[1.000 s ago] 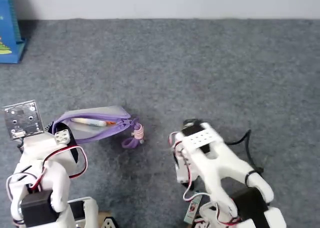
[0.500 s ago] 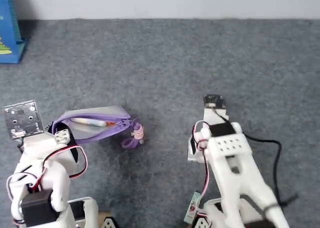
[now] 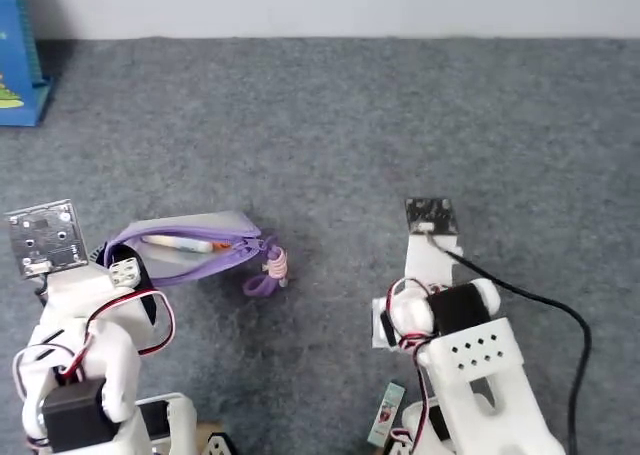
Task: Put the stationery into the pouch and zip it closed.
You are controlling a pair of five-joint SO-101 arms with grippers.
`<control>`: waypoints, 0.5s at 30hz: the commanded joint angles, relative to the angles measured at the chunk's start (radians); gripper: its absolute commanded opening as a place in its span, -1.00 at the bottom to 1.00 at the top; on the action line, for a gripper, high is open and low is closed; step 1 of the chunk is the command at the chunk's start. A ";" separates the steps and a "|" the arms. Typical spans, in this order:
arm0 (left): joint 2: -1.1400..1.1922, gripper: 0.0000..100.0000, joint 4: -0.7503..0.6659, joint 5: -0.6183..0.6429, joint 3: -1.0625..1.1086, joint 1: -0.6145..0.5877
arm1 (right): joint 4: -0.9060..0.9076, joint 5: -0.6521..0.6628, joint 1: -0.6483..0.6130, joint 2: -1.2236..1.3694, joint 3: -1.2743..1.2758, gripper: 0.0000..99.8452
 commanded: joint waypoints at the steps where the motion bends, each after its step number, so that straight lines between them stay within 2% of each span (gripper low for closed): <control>1: 0.012 -0.98 -0.023 -0.009 0.002 0.005 | 0.021 -0.025 -0.016 0.019 -0.048 -0.63; 15: 0.012 -0.98 -0.023 -0.009 0.004 0.003 | -0.084 -0.032 -0.045 0.562 -0.049 -0.63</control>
